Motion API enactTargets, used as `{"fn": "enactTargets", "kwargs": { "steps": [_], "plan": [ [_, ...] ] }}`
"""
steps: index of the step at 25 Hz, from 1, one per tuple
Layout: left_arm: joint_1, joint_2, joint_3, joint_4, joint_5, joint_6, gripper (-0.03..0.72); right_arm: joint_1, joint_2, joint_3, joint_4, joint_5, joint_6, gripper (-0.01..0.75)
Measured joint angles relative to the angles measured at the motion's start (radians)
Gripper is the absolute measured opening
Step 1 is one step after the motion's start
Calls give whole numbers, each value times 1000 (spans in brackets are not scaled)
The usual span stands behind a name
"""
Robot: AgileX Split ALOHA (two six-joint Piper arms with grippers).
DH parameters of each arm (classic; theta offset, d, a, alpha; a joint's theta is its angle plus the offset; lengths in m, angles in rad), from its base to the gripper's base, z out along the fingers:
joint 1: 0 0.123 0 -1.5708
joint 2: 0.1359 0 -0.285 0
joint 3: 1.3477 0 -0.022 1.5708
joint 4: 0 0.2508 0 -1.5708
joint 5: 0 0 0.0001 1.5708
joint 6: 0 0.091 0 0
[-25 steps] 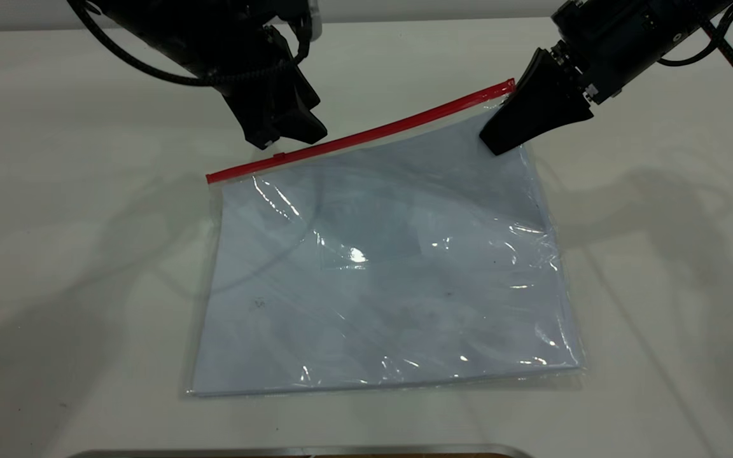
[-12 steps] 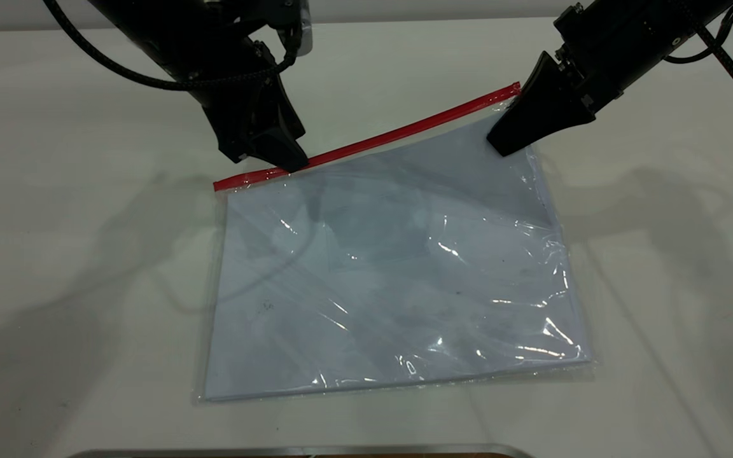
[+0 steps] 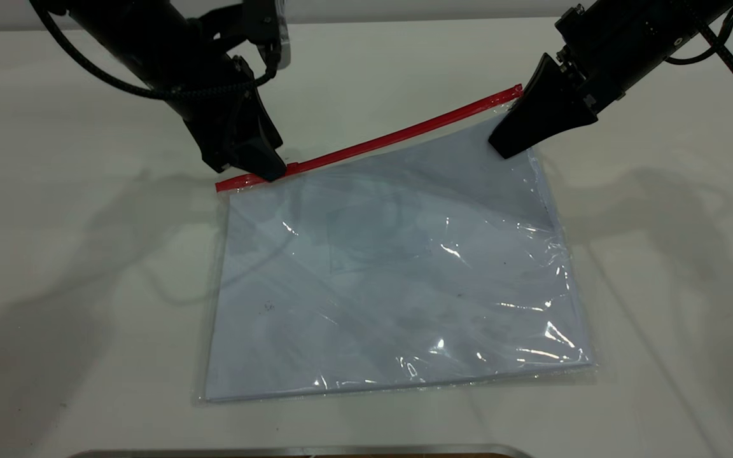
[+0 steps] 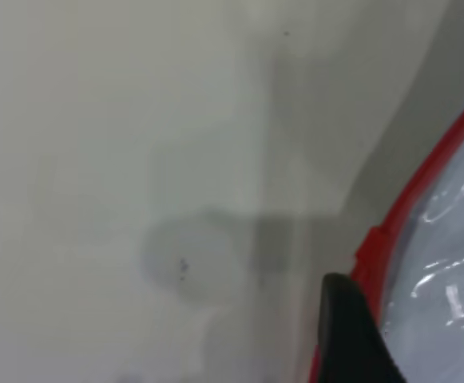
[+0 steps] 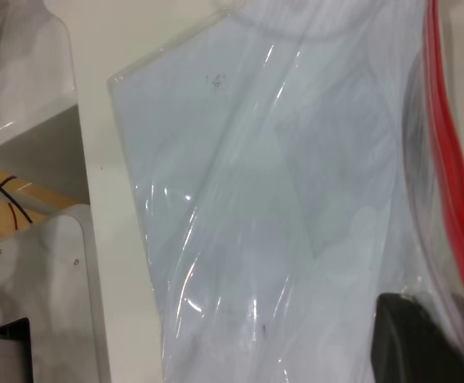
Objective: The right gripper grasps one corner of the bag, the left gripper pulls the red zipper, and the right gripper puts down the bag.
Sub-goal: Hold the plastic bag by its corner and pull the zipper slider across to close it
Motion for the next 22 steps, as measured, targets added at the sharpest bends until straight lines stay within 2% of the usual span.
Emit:
{"fn": "enactTargets", "kwargs": {
  "steps": [7,15,22],
  "plan": [
    [0,34,-7,-27,-24,46,460,0,-1,0,-1,0,0,44],
    [0,50,-22,-267,-26,242,460,0,-1,0,-1,1,0,44],
    [0,51,-23,-276,-6,256,460,0,-1,0,-1,1,1,44]
  ]
}}
